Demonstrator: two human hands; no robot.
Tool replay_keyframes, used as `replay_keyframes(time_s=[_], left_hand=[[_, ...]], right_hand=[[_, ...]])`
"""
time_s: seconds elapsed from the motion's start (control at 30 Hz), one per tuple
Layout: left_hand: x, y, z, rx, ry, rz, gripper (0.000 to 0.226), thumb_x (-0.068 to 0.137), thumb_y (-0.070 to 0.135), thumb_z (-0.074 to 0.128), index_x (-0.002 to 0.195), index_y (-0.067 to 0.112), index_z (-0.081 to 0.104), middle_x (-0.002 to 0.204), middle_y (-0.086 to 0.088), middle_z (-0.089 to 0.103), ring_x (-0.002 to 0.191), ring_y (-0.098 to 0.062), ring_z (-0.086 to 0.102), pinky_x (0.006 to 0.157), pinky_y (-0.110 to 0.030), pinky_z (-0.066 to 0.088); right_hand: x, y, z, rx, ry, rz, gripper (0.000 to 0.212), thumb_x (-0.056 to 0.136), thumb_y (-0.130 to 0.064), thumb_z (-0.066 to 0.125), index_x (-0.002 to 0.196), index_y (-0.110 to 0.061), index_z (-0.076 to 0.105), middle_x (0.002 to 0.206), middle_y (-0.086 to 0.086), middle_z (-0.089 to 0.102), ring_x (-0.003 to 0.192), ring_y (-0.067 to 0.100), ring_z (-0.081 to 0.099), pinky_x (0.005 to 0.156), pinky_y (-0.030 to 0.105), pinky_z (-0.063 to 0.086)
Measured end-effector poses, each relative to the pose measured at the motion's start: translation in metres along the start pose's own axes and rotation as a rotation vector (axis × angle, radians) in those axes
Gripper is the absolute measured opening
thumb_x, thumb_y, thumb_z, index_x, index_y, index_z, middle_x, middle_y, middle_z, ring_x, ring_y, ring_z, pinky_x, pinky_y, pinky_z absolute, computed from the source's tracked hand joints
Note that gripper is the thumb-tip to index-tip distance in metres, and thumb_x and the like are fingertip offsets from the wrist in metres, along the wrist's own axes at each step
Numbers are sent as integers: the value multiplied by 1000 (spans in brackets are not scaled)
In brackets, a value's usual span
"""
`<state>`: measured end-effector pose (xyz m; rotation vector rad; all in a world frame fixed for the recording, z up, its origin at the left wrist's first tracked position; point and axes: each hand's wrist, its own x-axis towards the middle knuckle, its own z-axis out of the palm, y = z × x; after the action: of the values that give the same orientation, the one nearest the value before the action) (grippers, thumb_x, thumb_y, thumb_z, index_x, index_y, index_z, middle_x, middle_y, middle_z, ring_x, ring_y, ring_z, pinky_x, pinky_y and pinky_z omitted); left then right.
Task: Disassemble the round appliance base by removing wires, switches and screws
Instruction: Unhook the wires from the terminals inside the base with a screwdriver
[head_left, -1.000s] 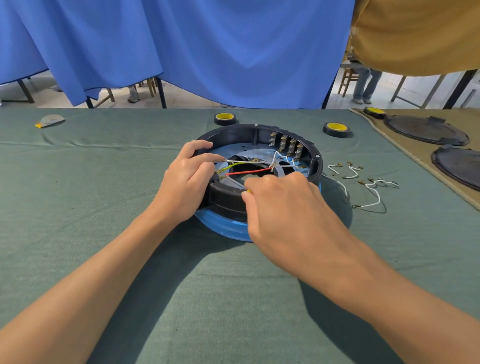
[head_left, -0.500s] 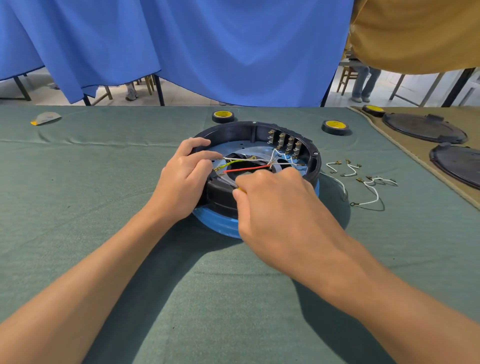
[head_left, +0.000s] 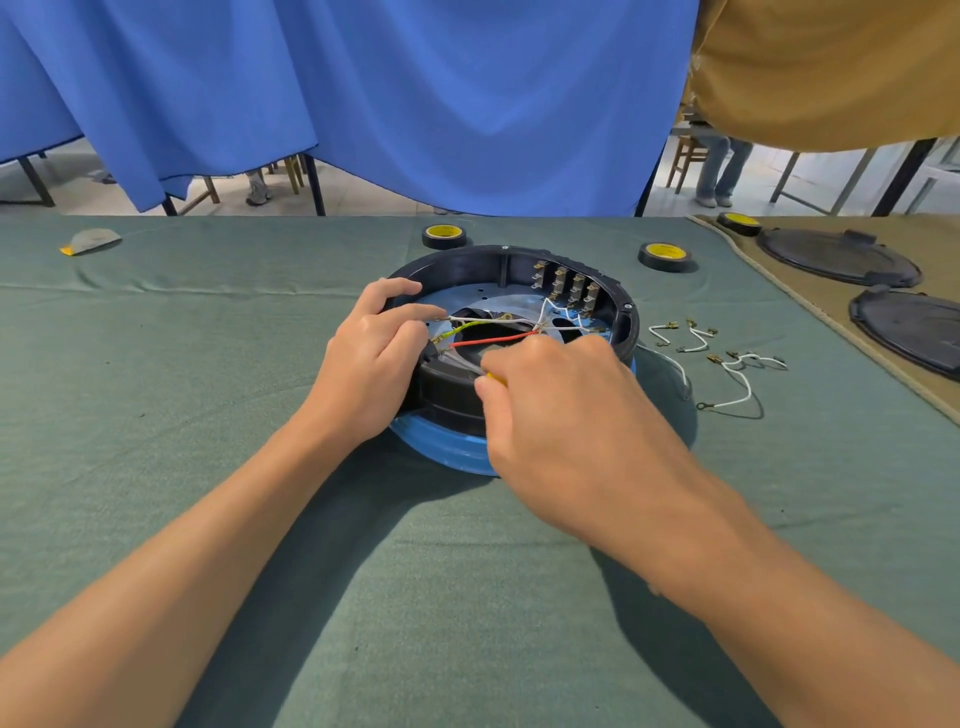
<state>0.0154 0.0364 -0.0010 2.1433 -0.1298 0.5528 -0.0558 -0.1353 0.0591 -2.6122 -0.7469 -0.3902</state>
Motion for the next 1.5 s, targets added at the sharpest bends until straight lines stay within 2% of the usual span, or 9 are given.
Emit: replay_keyframes(time_s=[0.07,0.23,0.4,0.5,0.7,0.97,1.3,1.4,1.5], left_hand=[[0,0,0,1,1,4,36,83,28,32,96,32,65,128,12,46,118,-5,45,107,-42,33],[-1,1,0,49,4,21,46,84,29,30,107,21,70,132,9,46,117,-3,43,106,-39,33],[-2,5,0,57,7,15,47,84,29,30,108,20,70,135,7,46,122,-6,43,108,-42,32],[-3,5,0,53,15,20,46,84,29,31,107,20,70,135,6,47,123,-8,43,108,-43,32],[-3,3,1,7,6,10,38,84,28,32,101,31,66,129,13,46,115,-1,43,107,-38,34],[-3,4,1,16,10,7,45,83,28,32,107,22,69,129,11,46,115,-1,43,104,-32,35],[-2,2,1,25,26,18,43,84,28,32,106,23,68,129,9,47,116,-2,44,102,-28,35],[-1,1,2,31,31,14,41,84,27,32,105,26,67,127,12,47,114,0,44,103,-30,35],[0,1,2,37,40,19,43,84,27,32,107,23,68,128,11,47,115,-1,44,103,-30,34]], right_hand=[[2,1,-1,14,-11,1,37,90,-24,52,61,-21,29,66,2,42,66,27,41,48,24,20],[8,7,-10,77,-80,28,42,95,-24,48,56,-17,36,57,1,34,61,22,33,54,35,23],[18,17,-14,156,-164,70,36,95,-19,49,63,-5,56,52,3,38,60,21,34,54,7,30],[17,16,-10,156,-145,60,40,95,-19,49,56,-10,49,50,0,34,55,18,32,53,6,27],[16,23,-12,209,-140,98,35,94,-16,50,62,-1,52,52,6,33,56,21,31,54,4,30],[13,30,-16,256,-123,120,30,91,-17,54,69,3,60,50,-1,24,45,12,24,42,24,21],[13,28,-10,273,-78,138,28,92,-20,54,78,-1,70,55,6,36,48,15,29,46,14,31],[11,24,-10,253,-77,135,32,92,-17,52,66,-2,63,51,3,34,50,17,28,49,11,32],[8,15,-9,136,-84,72,32,94,-15,49,63,-11,49,55,-2,36,55,16,30,60,27,25]])
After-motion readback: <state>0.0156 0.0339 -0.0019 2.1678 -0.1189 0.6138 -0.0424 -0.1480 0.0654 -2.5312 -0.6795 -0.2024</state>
